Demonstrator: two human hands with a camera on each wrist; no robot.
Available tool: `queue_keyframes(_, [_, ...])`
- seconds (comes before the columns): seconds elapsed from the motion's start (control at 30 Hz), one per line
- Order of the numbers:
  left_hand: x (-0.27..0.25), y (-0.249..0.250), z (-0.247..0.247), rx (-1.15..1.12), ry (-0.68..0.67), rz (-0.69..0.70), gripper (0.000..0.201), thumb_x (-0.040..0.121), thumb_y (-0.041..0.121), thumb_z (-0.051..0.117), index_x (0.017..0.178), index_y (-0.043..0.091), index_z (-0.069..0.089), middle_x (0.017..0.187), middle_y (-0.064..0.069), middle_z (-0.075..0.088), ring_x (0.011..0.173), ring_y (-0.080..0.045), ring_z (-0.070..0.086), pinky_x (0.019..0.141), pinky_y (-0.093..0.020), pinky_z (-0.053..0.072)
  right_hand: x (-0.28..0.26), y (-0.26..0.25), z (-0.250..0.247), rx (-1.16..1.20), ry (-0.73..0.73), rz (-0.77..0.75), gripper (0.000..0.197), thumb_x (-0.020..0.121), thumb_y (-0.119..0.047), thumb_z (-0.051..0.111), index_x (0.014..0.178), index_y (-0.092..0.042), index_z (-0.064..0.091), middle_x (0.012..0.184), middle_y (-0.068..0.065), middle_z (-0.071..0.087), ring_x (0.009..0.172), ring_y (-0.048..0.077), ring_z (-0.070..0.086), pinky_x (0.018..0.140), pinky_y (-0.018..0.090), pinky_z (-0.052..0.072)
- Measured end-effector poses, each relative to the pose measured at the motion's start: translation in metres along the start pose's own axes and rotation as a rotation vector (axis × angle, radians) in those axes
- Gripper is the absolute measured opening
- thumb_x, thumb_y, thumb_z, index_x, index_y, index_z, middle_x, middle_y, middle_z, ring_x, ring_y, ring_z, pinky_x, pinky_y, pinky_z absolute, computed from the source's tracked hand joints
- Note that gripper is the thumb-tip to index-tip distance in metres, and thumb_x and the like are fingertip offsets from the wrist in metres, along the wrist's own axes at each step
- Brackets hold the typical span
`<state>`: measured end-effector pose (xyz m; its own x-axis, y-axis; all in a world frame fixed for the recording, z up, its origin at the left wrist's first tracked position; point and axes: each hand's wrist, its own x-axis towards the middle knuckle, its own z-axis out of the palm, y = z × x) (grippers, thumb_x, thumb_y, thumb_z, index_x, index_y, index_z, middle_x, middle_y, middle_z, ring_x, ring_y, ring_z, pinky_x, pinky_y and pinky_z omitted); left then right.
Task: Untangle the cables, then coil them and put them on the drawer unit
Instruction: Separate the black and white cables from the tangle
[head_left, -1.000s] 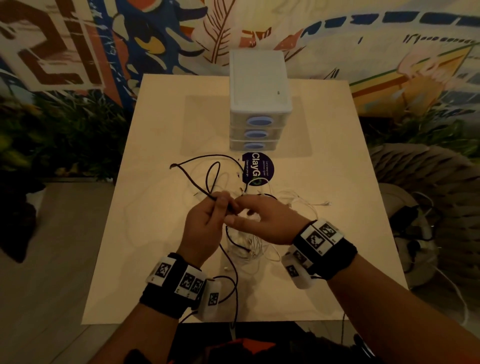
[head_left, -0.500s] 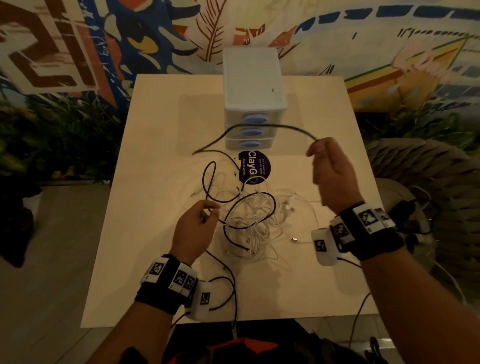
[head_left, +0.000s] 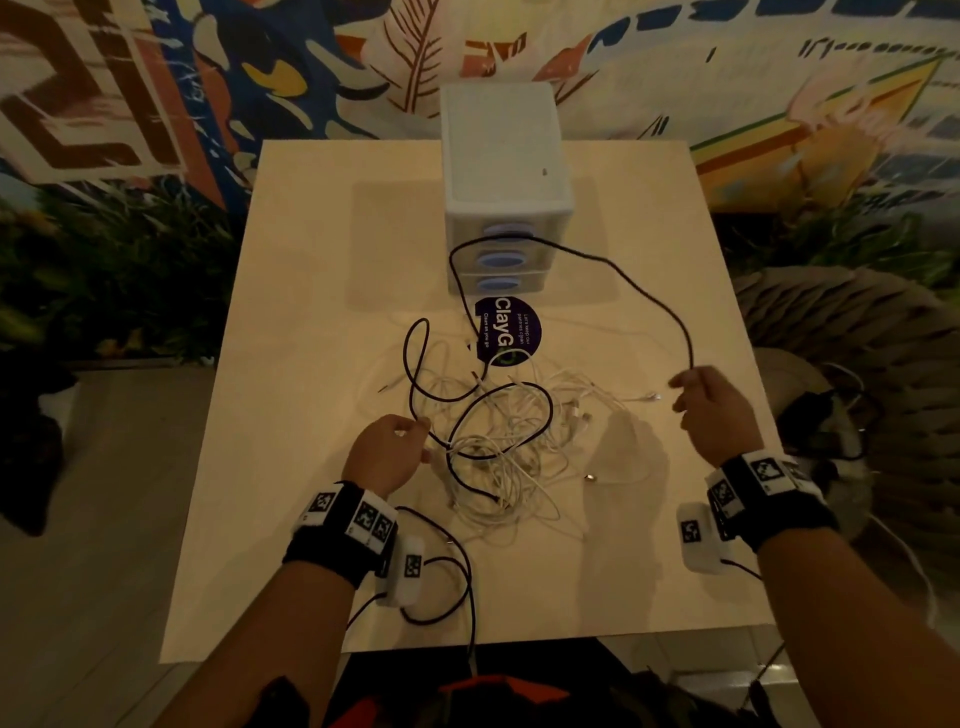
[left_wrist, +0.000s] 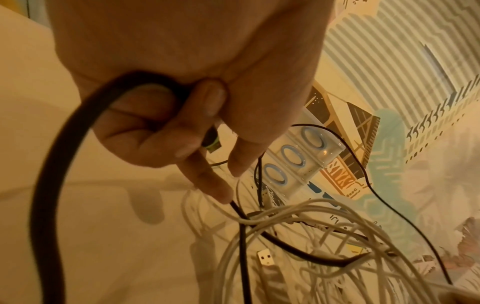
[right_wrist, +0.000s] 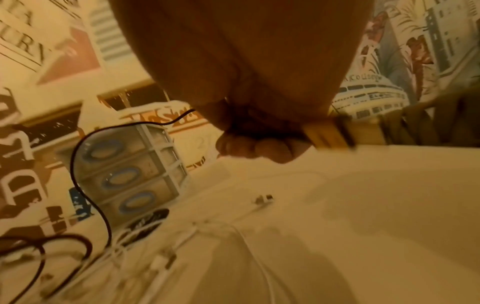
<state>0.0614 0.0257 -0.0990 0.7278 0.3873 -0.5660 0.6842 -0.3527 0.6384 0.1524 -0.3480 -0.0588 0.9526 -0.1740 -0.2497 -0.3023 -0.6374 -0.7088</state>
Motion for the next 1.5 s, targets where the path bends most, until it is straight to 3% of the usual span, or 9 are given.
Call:
queue_keyframes(0.13, [0.005, 0.003, -0.003, 0.011, 0.055, 0.014, 0.034, 0.096, 0.047, 0.062, 0.11, 0.016, 0.065, 0.087, -0.001, 0.075, 0.089, -0.02, 0.066, 0.071, -0.031, 0.042, -0.009, 0.016, 0.017, 0.002, -0.152, 0.068, 0.026, 0.104, -0.024, 0.046, 0.091, -0.023, 0.068, 0.093, 0.006, 0.071, 0.083, 0.025, 0.067, 0.065, 0.029, 0.046])
queue_keyframes(0.23, [0.008, 0.003, -0.001, -0.003, 0.06, 0.02, 0.035, 0.094, 0.043, 0.068, 0.111, 0.013, 0.066, 0.101, -0.004, 0.071, 0.095, -0.023, 0.064, 0.077, -0.03, 0.044, -0.009, 0.013, 0.031, -0.061, -0.244, 0.021, 0.026, 0.104, -0.029, 0.047, 0.091, -0.028, 0.07, 0.097, 0.003, 0.072, 0.092, 0.023, 0.068, 0.079, 0.035, 0.051])
queue_keyframes(0.57, [-0.012, 0.023, -0.013, -0.178, 0.188, 0.086, 0.017, 0.093, 0.031, 0.068, 0.097, 0.015, 0.066, 0.097, 0.001, 0.071, 0.082, -0.004, 0.053, 0.068, -0.025, 0.037, -0.004, -0.008, 0.045, -0.215, -0.256, -0.001, 0.037, 0.099, -0.041, 0.059, 0.129, -0.021, 0.063, 0.109, 0.005, 0.074, 0.105, 0.025, 0.067, 0.09, 0.033, 0.048])
queue_keyframes(0.73, [-0.031, 0.029, -0.024, -0.379, 0.113, 0.156, 0.023, 0.094, 0.034, 0.071, 0.103, 0.014, 0.064, 0.088, 0.0, 0.078, 0.043, 0.003, 0.047, 0.054, -0.028, 0.037, -0.007, -0.01, 0.043, -0.245, -0.291, 0.032, 0.055, 0.095, -0.039, 0.065, 0.146, -0.023, 0.05, 0.123, 0.001, 0.07, 0.114, 0.023, 0.063, 0.092, 0.031, 0.046])
queue_keyframes(0.93, [-0.04, 0.03, -0.027, -0.507, 0.112, 0.152, 0.023, 0.095, 0.029, 0.072, 0.104, 0.009, 0.064, 0.088, -0.006, 0.078, 0.051, -0.002, 0.052, 0.049, -0.023, 0.034, -0.018, -0.011, 0.046, -0.197, -0.304, -0.039, 0.055, 0.091, -0.035, 0.071, 0.141, -0.029, 0.048, 0.12, -0.002, 0.065, 0.093, 0.019, 0.067, 0.079, 0.029, 0.047])
queue_keyframes(1.03, [-0.042, 0.03, -0.028, -0.565, 0.098, 0.145, 0.021, 0.095, 0.029, 0.071, 0.103, 0.01, 0.064, 0.088, -0.006, 0.078, 0.053, -0.018, 0.04, 0.043, -0.024, 0.029, -0.028, -0.018, 0.045, -0.211, -0.225, -0.205, 0.038, 0.089, -0.028, 0.072, 0.123, -0.024, 0.057, 0.115, 0.001, 0.06, 0.09, 0.017, 0.064, 0.074, 0.027, 0.046])
queue_keyframes(1.13, [-0.046, 0.036, -0.03, -0.625, 0.076, 0.13, 0.019, 0.096, 0.028, 0.07, 0.101, 0.011, 0.064, 0.091, -0.008, 0.078, 0.047, -0.013, 0.036, 0.045, -0.026, 0.027, -0.043, -0.04, 0.046, -0.219, -0.209, -0.402, 0.02, 0.088, -0.028, 0.072, 0.103, -0.028, 0.06, 0.099, -0.009, 0.055, 0.085, 0.004, 0.06, 0.068, 0.018, 0.044])
queue_keyframes(1.27, [-0.049, 0.043, -0.031, -0.699, 0.035, 0.103, 0.015, 0.097, 0.027, 0.068, 0.102, 0.013, 0.063, 0.095, -0.01, 0.078, 0.043, -0.007, 0.031, 0.046, -0.025, 0.028, -0.064, -0.072, 0.052, -0.203, -0.345, -0.63, 0.025, 0.086, -0.028, 0.074, 0.108, -0.033, 0.063, 0.096, -0.014, 0.052, 0.08, 0.001, 0.056, 0.072, 0.013, 0.045])
queue_keyframes(1.5, [-0.052, 0.049, -0.031, -0.765, 0.009, 0.05, 0.016, 0.097, 0.027, 0.068, 0.103, 0.013, 0.062, 0.095, -0.008, 0.078, 0.048, -0.011, 0.028, 0.044, -0.021, 0.03, -0.07, -0.091, 0.072, -0.281, -0.376, -0.638, 0.023, 0.088, -0.036, 0.073, 0.111, -0.034, 0.072, 0.102, -0.011, 0.054, 0.084, 0.006, 0.055, 0.076, 0.026, 0.047])
